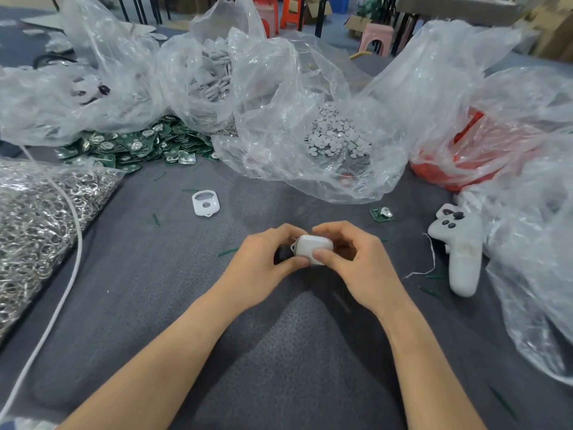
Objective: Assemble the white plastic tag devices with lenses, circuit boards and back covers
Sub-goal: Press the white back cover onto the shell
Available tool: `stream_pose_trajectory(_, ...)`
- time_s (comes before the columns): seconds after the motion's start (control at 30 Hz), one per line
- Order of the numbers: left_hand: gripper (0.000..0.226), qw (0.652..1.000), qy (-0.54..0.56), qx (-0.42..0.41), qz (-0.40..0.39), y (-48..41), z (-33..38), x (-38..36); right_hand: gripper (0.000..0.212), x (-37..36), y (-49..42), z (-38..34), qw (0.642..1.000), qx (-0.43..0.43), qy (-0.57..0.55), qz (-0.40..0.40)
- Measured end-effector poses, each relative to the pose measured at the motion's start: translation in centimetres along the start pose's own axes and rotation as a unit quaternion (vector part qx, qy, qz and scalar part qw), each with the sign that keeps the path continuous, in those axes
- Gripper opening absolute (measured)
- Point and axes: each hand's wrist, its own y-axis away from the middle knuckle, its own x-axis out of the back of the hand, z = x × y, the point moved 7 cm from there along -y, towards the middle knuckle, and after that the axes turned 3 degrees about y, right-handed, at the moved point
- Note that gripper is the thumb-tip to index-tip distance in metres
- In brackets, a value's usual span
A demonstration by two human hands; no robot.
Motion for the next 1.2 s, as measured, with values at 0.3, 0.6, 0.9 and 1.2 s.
stream_pose_trajectory(0.3,0.021,0.972,0.226,0.067,0.011,0.3,-0.3,-0.4,0.031,0.4,0.3,-1.1,0.996,0.028,-0.049,0.067)
stream_pose_trajectory(0.6,0.014,0.957,0.285,0.059,0.018,0.2,-0.1,-0.4,0.026,0.4,0.3,-1.1,0.984,0.027,-0.159,0.073)
stream_pose_trajectory(0.9,0.017,0.987,0.153,-0.003,0.052,0.4,1.3,0.5,0.024,0.1,0.7,-1.5,0.985,0.055,-0.143,0.082)
stream_pose_trajectory(1.2,0.023,0.988,0.133,-0.029,0.067,0.6,1.9,0.7,0.025,0.3,0.9,-1.4,0.987,0.055,-0.117,0.1)
